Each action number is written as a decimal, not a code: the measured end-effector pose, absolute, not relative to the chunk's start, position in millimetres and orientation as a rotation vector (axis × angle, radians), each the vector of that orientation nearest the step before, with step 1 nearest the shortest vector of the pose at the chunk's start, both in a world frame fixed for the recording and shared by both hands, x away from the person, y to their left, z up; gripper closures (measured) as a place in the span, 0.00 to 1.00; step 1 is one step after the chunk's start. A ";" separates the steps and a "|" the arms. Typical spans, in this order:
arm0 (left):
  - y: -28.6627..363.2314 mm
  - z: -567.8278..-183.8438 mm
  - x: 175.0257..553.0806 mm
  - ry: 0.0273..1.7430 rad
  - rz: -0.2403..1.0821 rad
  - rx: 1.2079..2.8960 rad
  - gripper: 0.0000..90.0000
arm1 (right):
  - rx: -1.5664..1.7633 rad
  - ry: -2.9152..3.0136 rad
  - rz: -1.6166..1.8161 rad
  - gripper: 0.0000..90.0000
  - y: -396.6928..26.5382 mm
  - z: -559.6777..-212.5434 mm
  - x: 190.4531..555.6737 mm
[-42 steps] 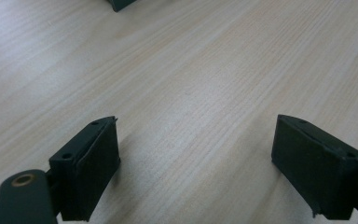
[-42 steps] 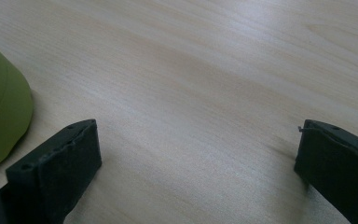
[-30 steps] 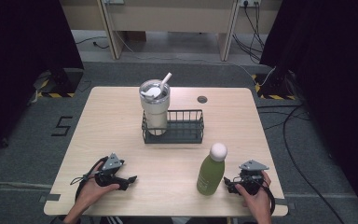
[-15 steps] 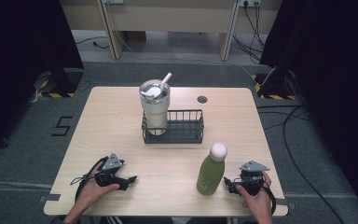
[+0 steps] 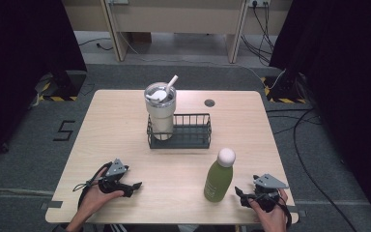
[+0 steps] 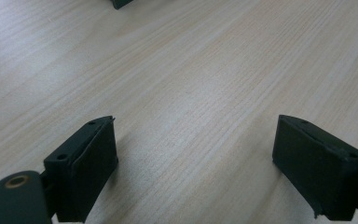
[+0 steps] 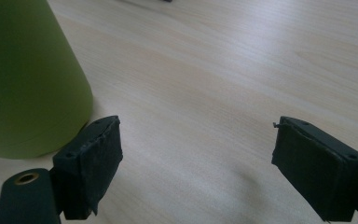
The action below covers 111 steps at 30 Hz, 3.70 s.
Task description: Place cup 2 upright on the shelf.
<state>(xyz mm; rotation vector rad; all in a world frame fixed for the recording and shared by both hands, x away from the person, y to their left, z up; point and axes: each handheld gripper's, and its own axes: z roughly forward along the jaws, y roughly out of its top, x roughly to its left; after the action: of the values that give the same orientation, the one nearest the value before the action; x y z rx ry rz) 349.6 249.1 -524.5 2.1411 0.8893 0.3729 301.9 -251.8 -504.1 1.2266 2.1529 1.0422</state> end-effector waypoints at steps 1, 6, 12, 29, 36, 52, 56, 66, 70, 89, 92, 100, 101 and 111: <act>249.1 -524.5 349.6 0.889 0.373 2.141 0.14 | 1.224 2.146 1.049 0.17 -251.7 -503.6 300.4; 249.1 -524.5 349.6 0.890 0.373 2.141 0.14 | 1.211 2.123 1.077 0.17 -251.9 -499.5 291.2; 249.1 -524.5 349.6 0.890 0.373 2.141 0.14 | 1.189 2.109 1.105 0.17 -251.4 -497.1 279.5; 249.1 -524.5 349.6 0.890 0.373 2.141 0.14 | 1.125 2.091 1.173 0.17 -243.8 -487.9 256.5; 249.1 -524.5 349.6 0.890 0.374 2.141 0.14 | 1.085 2.092 1.215 0.18 -239.5 -484.0 251.3; 249.1 -524.4 349.6 0.891 0.374 2.144 0.14 | 1.007 2.105 1.301 0.18 -226.1 -479.6 248.2; 249.1 -524.4 349.7 0.891 0.374 2.143 0.14 | 0.991 2.104 1.345 0.18 -223.5 -479.1 249.2; 249.1 -524.5 349.7 0.892 0.374 2.142 0.14 | 0.941 2.125 1.382 0.17 -215.0 -478.0 252.0; 249.1 -524.5 349.7 0.893 0.373 2.143 0.14 | 0.917 2.117 1.408 0.17 -212.6 -477.1 253.0; 249.0 -524.6 349.8 0.894 0.376 2.142 0.13 | 0.841 2.092 1.474 0.17 -193.0 -478.5 269.5; 249.0 -524.5 349.8 0.894 0.376 2.142 0.13 | 0.829 2.093 1.466 0.17 -188.8 -478.9 274.5; 249.0 -524.5 349.8 0.894 0.376 2.143 0.13 | 0.816 2.088 1.462 0.17 -185.5 -479.4 282.6; 249.0 -524.6 349.8 0.894 0.376 2.142 0.13 | 0.810 2.089 1.463 0.17 -184.9 -479.7 283.7; 249.0 -524.6 349.8 0.894 0.376 2.142 0.13 | 0.814 2.104 1.483 0.20 -180.3 -487.4 290.2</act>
<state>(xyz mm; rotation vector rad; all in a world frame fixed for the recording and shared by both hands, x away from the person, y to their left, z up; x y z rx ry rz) 349.8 249.0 -524.6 2.1422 0.8942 0.3762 290.2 -180.3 -487.4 0.8145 2.1036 1.4828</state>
